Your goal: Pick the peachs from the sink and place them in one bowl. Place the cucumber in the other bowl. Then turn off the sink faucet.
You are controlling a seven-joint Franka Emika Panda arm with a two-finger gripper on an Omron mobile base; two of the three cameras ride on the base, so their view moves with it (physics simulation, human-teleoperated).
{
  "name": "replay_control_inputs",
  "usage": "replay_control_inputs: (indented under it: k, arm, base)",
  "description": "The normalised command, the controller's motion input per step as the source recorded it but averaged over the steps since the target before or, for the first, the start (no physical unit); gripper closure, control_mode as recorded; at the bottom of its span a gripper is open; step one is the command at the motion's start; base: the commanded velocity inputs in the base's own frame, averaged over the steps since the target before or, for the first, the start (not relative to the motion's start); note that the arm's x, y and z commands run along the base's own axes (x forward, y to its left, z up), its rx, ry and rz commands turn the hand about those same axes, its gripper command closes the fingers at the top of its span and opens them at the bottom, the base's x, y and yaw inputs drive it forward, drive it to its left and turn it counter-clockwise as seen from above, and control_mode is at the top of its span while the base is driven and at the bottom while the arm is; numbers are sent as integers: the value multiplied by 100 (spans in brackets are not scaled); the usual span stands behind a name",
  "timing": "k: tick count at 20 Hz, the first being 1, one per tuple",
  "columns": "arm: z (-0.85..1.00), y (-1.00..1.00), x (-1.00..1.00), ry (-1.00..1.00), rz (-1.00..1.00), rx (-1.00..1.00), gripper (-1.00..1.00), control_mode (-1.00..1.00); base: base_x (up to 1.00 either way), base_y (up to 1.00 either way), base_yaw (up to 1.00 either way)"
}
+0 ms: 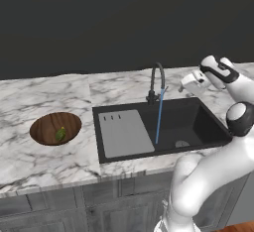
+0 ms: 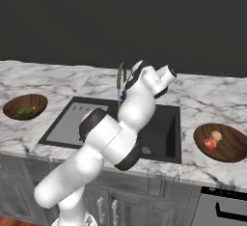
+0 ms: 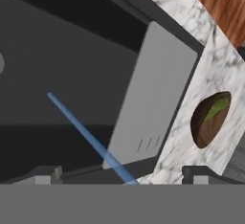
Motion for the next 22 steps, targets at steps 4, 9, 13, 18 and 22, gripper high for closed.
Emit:
replay_control_inputs:
  k: [4, 9, 13, 18, 22]
  arm:
    - [-31, -34, 0, -18, 11, 8, -100, -100]
    - [-3, 26, 0, -7, 0, 0, -100, -100]
    - [-4, 48, 12, 0, 0, -3, -100, -100]
    - [-37, 9, 17, 0, -1, -1, -100, -100]
    - [-19, 0, 31, 0, -3, 0, -100, -100]
  base:
    - [0, 0, 0]
    - [0, 0, 0]
    - [0, 0, 0]
    - [0, 0, 0]
    - [0, 0, 0]
